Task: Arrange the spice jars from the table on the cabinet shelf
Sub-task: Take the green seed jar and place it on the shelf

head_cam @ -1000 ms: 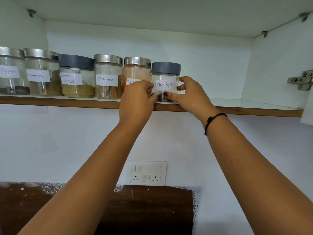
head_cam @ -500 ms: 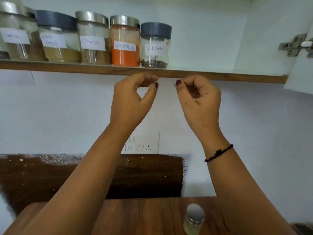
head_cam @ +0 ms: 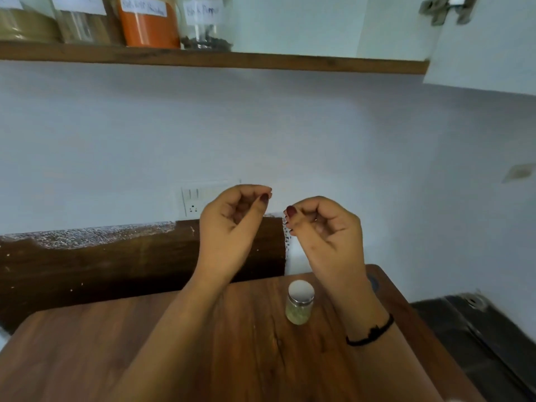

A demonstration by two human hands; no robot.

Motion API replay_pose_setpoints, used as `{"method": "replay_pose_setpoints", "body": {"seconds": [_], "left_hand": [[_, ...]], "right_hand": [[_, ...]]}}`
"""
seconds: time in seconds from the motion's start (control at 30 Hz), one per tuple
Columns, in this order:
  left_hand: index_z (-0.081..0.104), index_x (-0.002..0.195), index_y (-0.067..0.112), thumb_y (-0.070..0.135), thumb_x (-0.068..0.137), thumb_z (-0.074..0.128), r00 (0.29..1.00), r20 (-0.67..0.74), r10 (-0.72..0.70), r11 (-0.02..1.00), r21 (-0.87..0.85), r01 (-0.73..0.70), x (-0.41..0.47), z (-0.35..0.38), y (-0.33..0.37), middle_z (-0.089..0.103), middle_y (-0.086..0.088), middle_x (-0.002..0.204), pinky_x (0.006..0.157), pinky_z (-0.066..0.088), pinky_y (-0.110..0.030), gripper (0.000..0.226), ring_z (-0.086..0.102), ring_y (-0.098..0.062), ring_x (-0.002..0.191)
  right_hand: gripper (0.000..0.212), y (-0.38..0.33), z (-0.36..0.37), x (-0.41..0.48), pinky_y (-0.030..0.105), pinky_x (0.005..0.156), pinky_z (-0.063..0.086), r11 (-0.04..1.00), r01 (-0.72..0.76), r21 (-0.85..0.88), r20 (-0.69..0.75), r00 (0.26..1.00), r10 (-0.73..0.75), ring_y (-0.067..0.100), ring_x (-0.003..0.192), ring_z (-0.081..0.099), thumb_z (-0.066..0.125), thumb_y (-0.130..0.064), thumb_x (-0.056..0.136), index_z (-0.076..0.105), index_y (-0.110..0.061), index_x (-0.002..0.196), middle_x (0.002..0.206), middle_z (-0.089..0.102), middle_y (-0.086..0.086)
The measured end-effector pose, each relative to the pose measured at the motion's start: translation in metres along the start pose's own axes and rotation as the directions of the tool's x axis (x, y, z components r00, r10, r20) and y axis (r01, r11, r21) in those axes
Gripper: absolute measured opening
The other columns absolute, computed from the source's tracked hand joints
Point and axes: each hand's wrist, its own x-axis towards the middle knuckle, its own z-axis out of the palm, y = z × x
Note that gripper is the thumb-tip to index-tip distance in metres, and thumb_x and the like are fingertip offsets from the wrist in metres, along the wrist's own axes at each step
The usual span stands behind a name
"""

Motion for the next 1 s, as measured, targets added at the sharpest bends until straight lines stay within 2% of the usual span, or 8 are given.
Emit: {"method": "replay_pose_setpoints", "body": {"seconds": [0.17,0.37,0.43,0.6,0.67,0.77,0.87,1.0], "left_hand": [[0.072,0.108,0.009,0.007,0.094,0.064,0.993,0.109,-0.037,0.998,-0.052,0.043,-0.041,0.021,-0.014,0.075,-0.004,0.102,0.093,0.056,-0.047,0.016,0.07,-0.02,0.101],[0.071,0.11,0.009,0.007,0.094,0.063,0.977,0.168,-0.131,0.989,-0.048,0.141,-0.082,0.036,-0.022,0.074,-0.004,0.104,0.092,0.057,-0.038,0.019,0.069,-0.019,0.101],[0.071,0.109,0.01,0.007,0.093,0.063,0.972,0.176,-0.159,0.985,-0.037,0.168,-0.091,0.04,-0.024,0.074,-0.004,0.103,0.091,0.057,-0.036,0.018,0.069,-0.018,0.1],[0.071,0.109,0.009,0.006,0.092,0.064,0.962,0.179,-0.206,0.977,-0.02,0.213,-0.112,0.048,-0.026,0.074,-0.002,0.104,0.087,0.057,-0.026,0.019,0.07,-0.015,0.1],[0.071,0.11,0.008,0.006,0.092,0.065,0.96,0.177,-0.217,0.974,-0.029,0.225,-0.12,0.05,-0.027,0.074,-0.004,0.104,0.087,0.056,-0.024,0.019,0.07,-0.017,0.101],[0.071,0.11,0.007,0.008,0.091,0.065,0.958,0.159,-0.239,0.969,-0.03,0.246,-0.131,0.051,-0.03,0.074,-0.006,0.105,0.089,0.056,-0.027,0.02,0.07,-0.018,0.102],[0.07,0.111,0.006,0.009,0.092,0.065,0.955,0.145,-0.26,0.964,-0.014,0.265,-0.141,0.05,-0.036,0.074,-0.005,0.105,0.089,0.057,-0.028,0.021,0.07,-0.016,0.101],[0.07,0.111,0.006,0.007,0.092,0.063,0.95,0.14,-0.279,0.959,-0.004,0.282,-0.149,0.048,-0.045,0.074,-0.003,0.105,0.086,0.056,-0.022,0.02,0.07,-0.013,0.099]], "right_hand": [[0.008,0.007,-0.024,-0.035,0.021,0.067,0.054,0.998,-0.047,0.041,-0.025,0.999,0.048,0.011,0.072,0.067,0.064,-0.004,0.09,0.069,-0.009,0.086,0.077,0.07,0.001],[0.007,0.015,-0.051,-0.074,0.035,0.07,0.059,0.991,-0.135,0.019,-0.072,0.988,0.136,0.02,0.076,0.069,0.065,-0.025,0.086,0.07,-0.02,0.087,0.079,0.071,0.0],[0.007,0.018,-0.058,-0.085,0.038,0.071,0.059,0.985,-0.168,0.027,-0.09,0.981,0.17,0.02,0.076,0.068,0.065,-0.024,0.087,0.07,-0.019,0.086,0.079,0.071,0.002],[0.009,0.021,-0.078,-0.105,0.03,0.065,0.056,0.971,-0.233,0.046,-0.111,0.965,0.237,0.019,0.071,0.065,0.065,-0.005,0.09,0.07,-0.01,0.084,0.075,0.069,0.005],[0.007,0.023,-0.086,-0.111,0.025,0.065,0.056,0.969,-0.243,0.052,-0.119,0.962,0.247,0.018,0.071,0.066,0.064,-0.005,0.09,0.07,-0.006,0.085,0.075,0.069,0.005],[0.007,0.028,-0.094,-0.12,0.022,0.068,0.056,0.956,-0.289,0.056,-0.136,0.946,0.294,0.015,0.074,0.067,0.066,-0.009,0.089,0.071,-0.003,0.089,0.078,0.07,0.004],[0.008,0.034,-0.098,-0.128,0.022,0.069,0.056,0.946,-0.318,0.066,-0.124,0.938,0.324,0.015,0.076,0.068,0.066,-0.008,0.089,0.071,-0.003,0.092,0.08,0.07,0.002],[0.01,0.049,-0.096,-0.134,0.025,0.072,0.058,0.936,-0.351,0.039,-0.112,0.929,0.353,0.017,0.08,0.068,0.065,-0.008,0.089,0.07,-0.003,0.097,0.086,0.071,0.005]]}}
